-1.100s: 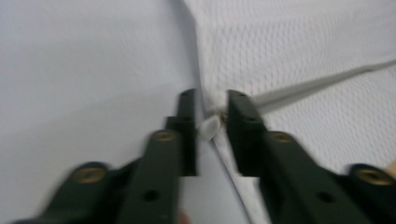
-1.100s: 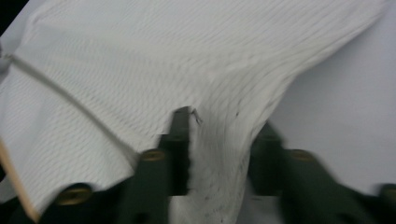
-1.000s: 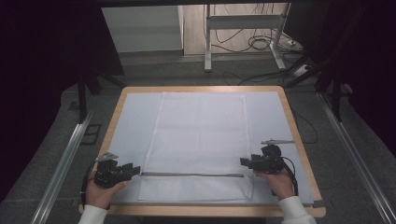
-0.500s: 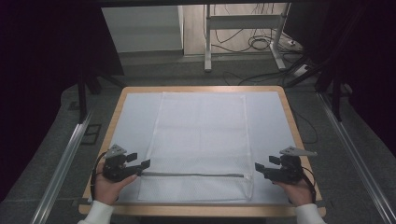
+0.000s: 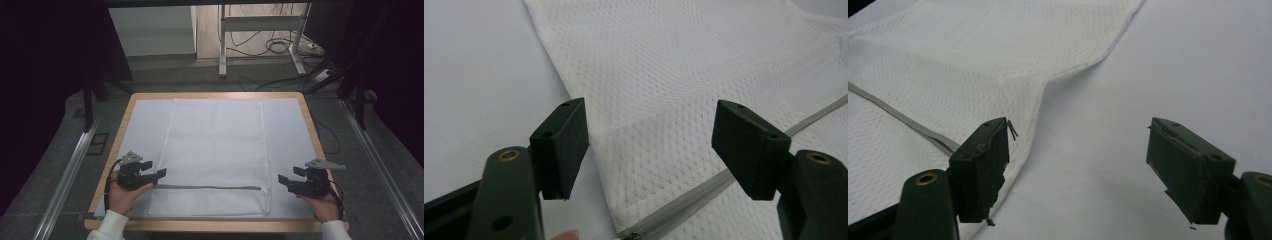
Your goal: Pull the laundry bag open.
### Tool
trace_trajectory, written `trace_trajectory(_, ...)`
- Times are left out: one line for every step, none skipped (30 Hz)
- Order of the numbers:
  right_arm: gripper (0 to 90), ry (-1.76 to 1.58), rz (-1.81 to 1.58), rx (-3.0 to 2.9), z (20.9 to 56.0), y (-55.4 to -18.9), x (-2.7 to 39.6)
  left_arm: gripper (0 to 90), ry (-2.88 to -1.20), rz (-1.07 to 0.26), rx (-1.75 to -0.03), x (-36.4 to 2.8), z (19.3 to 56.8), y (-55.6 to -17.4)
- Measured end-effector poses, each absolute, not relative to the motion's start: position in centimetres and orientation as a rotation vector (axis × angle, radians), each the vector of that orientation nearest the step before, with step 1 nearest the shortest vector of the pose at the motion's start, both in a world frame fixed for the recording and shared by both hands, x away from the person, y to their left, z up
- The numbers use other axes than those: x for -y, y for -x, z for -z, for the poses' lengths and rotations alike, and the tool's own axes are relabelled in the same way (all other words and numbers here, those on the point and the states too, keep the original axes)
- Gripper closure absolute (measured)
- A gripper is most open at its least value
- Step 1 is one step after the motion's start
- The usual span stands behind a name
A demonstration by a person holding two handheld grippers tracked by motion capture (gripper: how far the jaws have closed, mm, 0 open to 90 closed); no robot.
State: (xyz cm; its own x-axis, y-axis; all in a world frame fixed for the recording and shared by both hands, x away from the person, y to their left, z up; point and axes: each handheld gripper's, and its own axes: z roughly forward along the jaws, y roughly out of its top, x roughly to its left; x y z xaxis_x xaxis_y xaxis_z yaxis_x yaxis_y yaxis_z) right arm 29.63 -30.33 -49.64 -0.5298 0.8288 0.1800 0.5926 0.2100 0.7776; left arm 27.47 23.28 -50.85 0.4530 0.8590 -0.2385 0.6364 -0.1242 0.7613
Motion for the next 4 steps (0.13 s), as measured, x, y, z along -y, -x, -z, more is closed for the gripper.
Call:
trace_trajectory(23.9,-1.338,-1.230,-2.210,49.59,-29.61,30.27,30.6,-1.843,-0.327,-1.266,-23.37,50.86,-27.46)
trace_trajectory(23.2,-1.337,-1.233,-2.208,49.54,-29.60,30.22,30.3,-1.841,-0.328,-1.267,-23.44,50.88,-27.49)
trace_trajectory(22.4,-1.334,-1.234,-2.203,49.53,-29.62,30.19,30.2,-1.842,-0.327,-1.270,-23.50,50.91,-27.55)
trace_trajectory(21.2,-1.329,-1.232,-2.200,49.56,-29.66,30.18,31.2,-1.845,-0.318,-1.270,-23.52,50.94,-27.62)
